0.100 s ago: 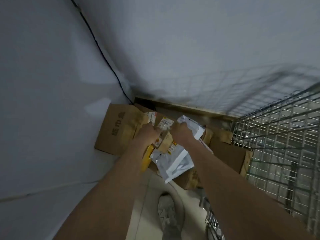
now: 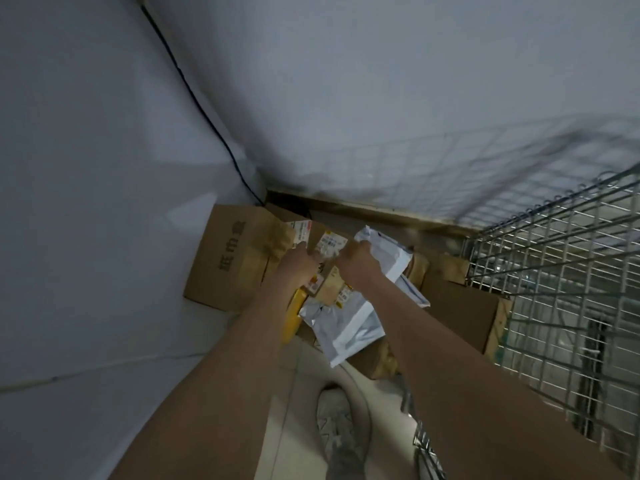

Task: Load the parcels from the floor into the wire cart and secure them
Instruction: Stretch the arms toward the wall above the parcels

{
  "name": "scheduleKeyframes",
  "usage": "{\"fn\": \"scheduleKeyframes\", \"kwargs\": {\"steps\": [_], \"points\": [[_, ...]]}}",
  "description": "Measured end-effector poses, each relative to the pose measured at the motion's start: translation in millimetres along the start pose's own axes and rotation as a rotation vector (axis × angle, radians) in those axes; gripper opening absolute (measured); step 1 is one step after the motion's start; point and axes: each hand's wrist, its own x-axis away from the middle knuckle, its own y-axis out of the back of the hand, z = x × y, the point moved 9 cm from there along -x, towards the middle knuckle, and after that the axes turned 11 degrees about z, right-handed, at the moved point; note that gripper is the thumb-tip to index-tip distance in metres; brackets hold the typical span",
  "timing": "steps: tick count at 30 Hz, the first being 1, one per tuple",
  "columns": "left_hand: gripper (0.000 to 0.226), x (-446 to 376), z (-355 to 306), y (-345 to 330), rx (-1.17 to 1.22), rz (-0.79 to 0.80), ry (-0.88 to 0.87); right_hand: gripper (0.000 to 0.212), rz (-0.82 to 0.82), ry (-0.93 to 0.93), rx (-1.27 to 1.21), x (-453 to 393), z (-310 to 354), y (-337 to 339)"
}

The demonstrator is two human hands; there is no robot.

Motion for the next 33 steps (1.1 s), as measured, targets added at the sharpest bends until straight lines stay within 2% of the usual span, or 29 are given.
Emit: {"fn": "scheduleKeyframes", "kwargs": {"steps": [3,5,12,16,18,20,23,26,29,33], "points": [[0.038,-10,-1,-9,0.071,0.042,-0.012,0.078,0.012,-0.012,-0.124,-11,-7,-11],[0.045,-17,1,-13,0.120,0.032,-0.025,0.081,-0.026,-0.025,-0.226,-12,-10,-11],[0.038,-9,-9,-15,0.174,0.008,-0.002,0.078,-0.063,-0.030,-0.278,-7,-6,-9],[0.055,-1,-25,0,0.235,-0.042,-0.057,0.072,-0.108,0.026,-0.275,17,14,24],[0.054,8,-43,11,0.278,-0.084,-0.112,0.071,-0.134,0.076,-0.291,36,30,47],[0.046,33,-73,21,0.316,-0.124,-0.164,0.073,-0.158,0.132,-0.307,61,46,74],[0.056,75,-125,29,0.328,-0.185,-0.217,0.075,-0.248,0.215,-0.270,109,62,125],[0.048,128,-189,25,0.310,-0.228,-0.301,0.076,-0.340,0.265,-0.299,170,64,184],[0.038,189,-249,13,0.338,-0.265,-0.378,0.077,-0.404,0.339,-0.325,235,55,239],[0.038,258,-318,-26,0.314,-0.260,-0.484,0.077,-0.469,0.435,-0.407,308,18,302]]}}
